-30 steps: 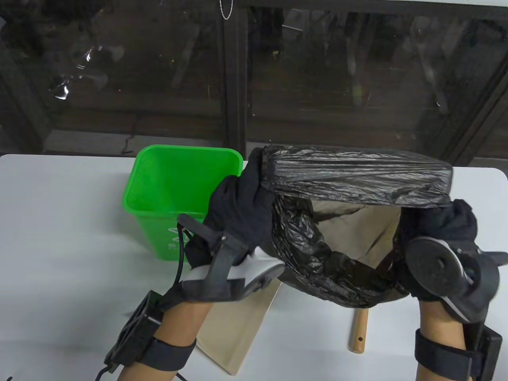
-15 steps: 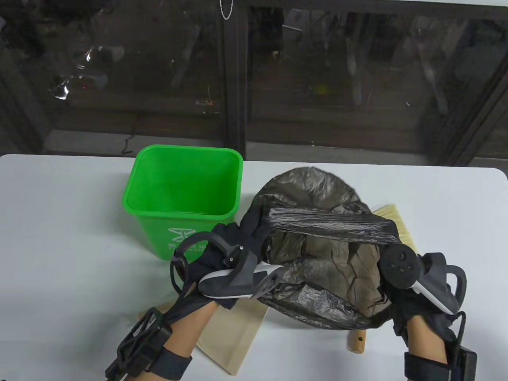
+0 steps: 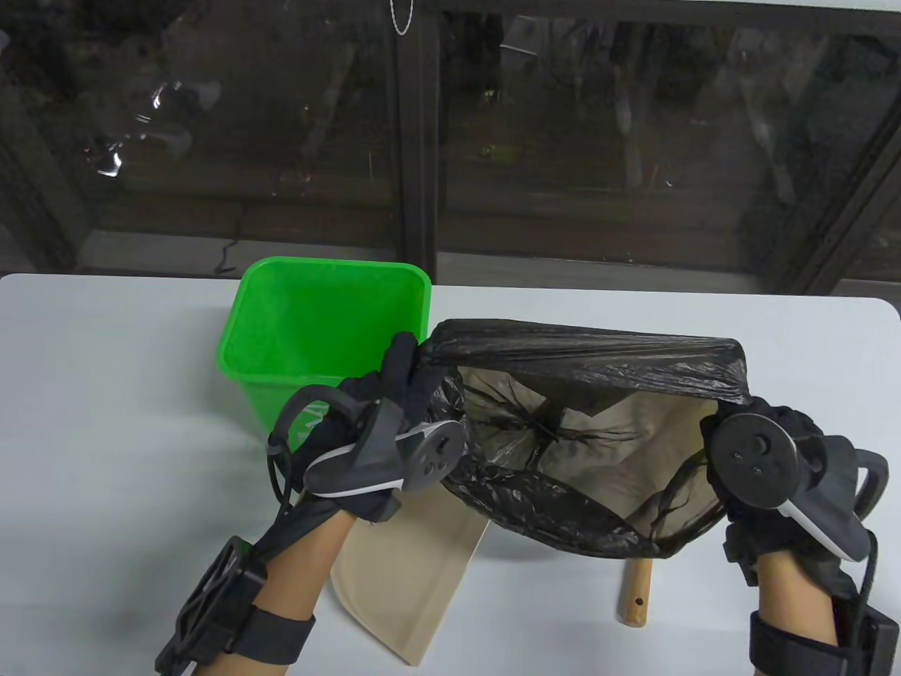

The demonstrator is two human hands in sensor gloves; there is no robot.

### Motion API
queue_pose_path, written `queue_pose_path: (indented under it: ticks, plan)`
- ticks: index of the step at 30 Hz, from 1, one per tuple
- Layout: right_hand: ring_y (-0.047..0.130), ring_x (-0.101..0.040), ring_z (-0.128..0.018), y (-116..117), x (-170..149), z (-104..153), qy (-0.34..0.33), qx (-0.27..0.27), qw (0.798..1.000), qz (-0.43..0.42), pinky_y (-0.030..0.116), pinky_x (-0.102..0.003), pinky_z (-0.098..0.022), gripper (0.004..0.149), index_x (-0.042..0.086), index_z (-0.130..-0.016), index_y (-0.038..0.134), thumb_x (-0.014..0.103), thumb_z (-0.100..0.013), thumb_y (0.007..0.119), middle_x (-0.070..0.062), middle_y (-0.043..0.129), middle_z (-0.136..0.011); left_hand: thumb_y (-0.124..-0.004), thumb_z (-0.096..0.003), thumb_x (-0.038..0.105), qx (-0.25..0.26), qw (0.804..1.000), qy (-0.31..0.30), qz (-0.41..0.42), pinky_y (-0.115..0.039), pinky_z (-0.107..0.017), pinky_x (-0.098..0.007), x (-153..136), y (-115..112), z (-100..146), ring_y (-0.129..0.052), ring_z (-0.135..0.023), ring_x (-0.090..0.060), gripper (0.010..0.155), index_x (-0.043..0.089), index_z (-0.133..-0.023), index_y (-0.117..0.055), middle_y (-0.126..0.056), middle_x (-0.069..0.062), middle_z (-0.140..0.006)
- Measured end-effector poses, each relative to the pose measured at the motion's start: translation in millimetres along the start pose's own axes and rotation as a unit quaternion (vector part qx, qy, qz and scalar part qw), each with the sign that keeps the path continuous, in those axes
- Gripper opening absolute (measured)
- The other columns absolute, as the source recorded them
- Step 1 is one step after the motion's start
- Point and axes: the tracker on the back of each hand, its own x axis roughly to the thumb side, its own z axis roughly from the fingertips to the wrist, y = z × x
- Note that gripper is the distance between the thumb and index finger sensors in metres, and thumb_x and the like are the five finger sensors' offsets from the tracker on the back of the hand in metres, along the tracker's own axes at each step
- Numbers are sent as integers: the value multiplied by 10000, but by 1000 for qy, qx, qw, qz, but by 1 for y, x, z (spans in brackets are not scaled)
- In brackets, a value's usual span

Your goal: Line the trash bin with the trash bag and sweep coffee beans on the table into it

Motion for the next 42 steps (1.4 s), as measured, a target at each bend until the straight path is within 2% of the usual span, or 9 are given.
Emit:
queue_pose_path:
  ticks: [5,7,9,11,17,22,26,30,42]
  plan:
    - [925,-266,-609,-6,8,-5,11,-20,1000,11,687,-629,-539,819,210,-1023,134,274,-508,768,-6,916,-564,-647,-676,27,-30,999,-5,23,-783,-594,-606,-11,5,0,-949,-607,-282,749,61,-1180,-93,-404,-392,-1174]
    - [932,-268,-617,-9,14,-8,13,-45,999,19,702,-637,-526,897,189,-1011,76,315,-493,797,3,904,-599,-645,-676,29,-4,1000,4,30,-783,-595,-605,-14,9,1,-950,-607,-279,751,59,-1177,-85,-407,-381,-1178]
    - [915,-301,-661,-10,20,-13,13,-19,1000,19,692,-653,-527,995,140,-974,-28,359,-485,812,-25,850,-726,-643,-675,29,17,999,8,38,-783,-595,-603,-16,12,1,-950,-611,-280,755,34,-1170,-74,-410,-364,-1182]
    - [909,-312,-678,-12,27,-18,14,-15,1000,21,693,-658,-526,1034,109,-936,-98,335,-490,808,-43,806,-786,-642,-673,31,51,998,13,47,-784,-594,-600,-21,16,2,-951,-609,-276,759,16,-1163,-61,-417,-352,-1184]
    - [971,-261,-628,-26,42,-33,3,-47,999,-19,761,-616,-504,1007,92,-921,-103,242,-494,795,-39,784,-811,-622,-661,12,152,979,23,130,-798,-585,-592,-42,32,9,-959,-600,-268,753,7,-1152,-52,-413,-298,-1199]
    - [986,-228,-577,-41,59,-50,-8,-68,991,-111,776,-590,-502,981,84,-928,-88,211,-497,783,-52,788,-798,-613,-659,10,204,962,30,178,-789,-592,-597,-62,47,14,-950,-611,-268,739,32,-1160,-70,-421,-268,-1205]
    - [972,-225,-581,-53,78,-64,-22,-95,982,-164,761,-612,-514,975,73,-926,-88,207,-496,776,-48,785,-792,-605,-657,13,264,943,40,198,-779,-606,-602,-77,56,20,-947,-643,-277,728,36,-1160,-78,-431,-247,-1205]
    - [966,-221,-579,-66,100,-77,-42,-127,962,-238,772,-609,-514,969,70,-927,-85,206,-497,772,-46,782,-788,-598,-650,5,313,912,44,261,-774,-628,-598,-93,61,24,-949,-725,-326,700,36,-1166,-127,-496,-229,-1184]
    - [966,-202,-571,-76,170,-103,-114,-170,904,-375,791,-588,-525,955,99,-934,-77,209,-499,767,-35,780,-786,-591,-649,11,392,833,36,389,-747,-682,-575,-129,53,37,-923,-791,-318,684,57,-1167,-147,-544,-186,-1166]
